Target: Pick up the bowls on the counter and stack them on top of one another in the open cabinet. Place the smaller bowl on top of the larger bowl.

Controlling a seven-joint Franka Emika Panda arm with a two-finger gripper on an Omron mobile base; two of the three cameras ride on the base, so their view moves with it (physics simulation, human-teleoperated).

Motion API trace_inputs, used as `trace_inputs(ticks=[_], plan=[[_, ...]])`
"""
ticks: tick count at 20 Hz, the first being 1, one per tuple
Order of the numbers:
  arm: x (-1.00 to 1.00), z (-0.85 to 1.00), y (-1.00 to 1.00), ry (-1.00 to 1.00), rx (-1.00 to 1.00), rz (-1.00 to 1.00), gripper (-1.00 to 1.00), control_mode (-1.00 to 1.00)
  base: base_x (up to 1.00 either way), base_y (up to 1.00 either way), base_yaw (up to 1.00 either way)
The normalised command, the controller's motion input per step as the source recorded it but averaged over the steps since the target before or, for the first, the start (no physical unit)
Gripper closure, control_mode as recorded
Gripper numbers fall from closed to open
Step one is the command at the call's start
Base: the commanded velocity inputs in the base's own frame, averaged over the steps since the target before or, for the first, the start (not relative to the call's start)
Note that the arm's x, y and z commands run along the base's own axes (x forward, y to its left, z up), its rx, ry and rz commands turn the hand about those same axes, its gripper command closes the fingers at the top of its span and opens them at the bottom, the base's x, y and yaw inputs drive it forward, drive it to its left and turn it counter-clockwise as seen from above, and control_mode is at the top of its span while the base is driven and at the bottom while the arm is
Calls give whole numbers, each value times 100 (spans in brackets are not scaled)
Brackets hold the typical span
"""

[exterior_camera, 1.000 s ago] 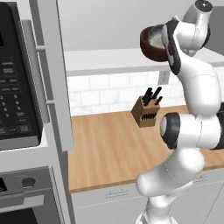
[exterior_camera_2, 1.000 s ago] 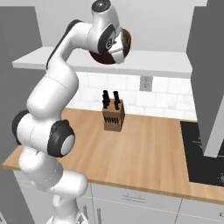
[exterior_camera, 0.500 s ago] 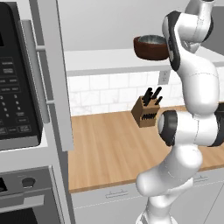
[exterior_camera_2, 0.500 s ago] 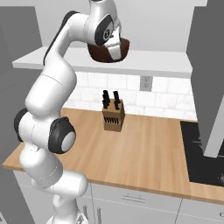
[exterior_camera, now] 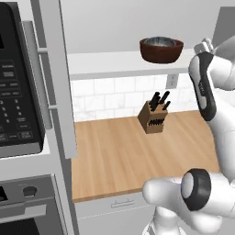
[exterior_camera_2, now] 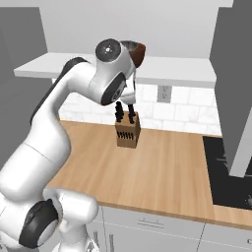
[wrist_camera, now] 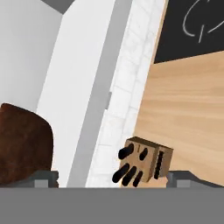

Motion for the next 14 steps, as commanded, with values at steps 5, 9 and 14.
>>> trace_inputs(ticks=[5, 9, 14], plan=[[-100, -100, 0, 0, -27, 0, -100, -100, 0, 0, 0], [-100, -100, -5, -3, -25, 0, -100, -100, 0, 0, 0], [-40, -15, -14, -18, 2, -3, -100, -100, 0, 0, 0]])
